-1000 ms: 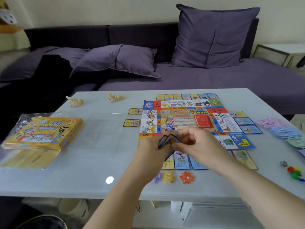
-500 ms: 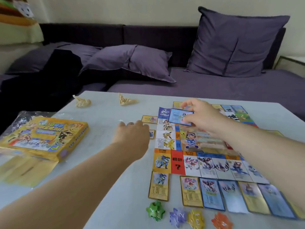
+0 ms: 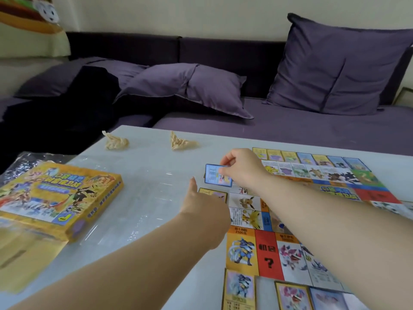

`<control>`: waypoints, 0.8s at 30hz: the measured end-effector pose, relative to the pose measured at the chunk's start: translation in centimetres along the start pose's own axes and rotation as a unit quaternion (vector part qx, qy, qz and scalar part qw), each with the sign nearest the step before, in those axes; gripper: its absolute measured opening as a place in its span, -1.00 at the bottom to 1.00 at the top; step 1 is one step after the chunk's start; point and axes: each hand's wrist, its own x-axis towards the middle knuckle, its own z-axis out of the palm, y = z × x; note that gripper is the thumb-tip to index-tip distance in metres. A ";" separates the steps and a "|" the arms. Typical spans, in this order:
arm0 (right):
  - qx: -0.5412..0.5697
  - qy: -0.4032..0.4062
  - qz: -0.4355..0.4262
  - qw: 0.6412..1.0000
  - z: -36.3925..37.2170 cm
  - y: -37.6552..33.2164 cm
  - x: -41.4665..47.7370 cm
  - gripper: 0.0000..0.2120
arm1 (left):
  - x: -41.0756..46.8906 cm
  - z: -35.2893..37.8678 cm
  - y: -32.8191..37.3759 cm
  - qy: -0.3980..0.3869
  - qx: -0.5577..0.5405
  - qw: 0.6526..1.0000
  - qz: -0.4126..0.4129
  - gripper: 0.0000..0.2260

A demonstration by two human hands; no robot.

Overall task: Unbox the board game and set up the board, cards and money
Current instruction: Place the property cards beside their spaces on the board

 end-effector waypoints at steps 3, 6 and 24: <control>-0.004 -0.007 -0.007 1.000 1.1 0.4 0.4 -0.91 | -0.1 0.2 0.1 0.010 -0.004 1.000 -0.002 -0.58; -0.031 -0.014 -0.030 0.999 1.9 0.5 0.8 -0.93 | -0.3 0.0 -0.1 0.012 -0.001 1.000 -0.003 -0.58; -0.405 -0.166 -0.198 0.877 -0.5 0.8 -2.4 -0.42 | -0.6 0.1 -0.7 0.035 -0.008 0.999 0.003 -0.68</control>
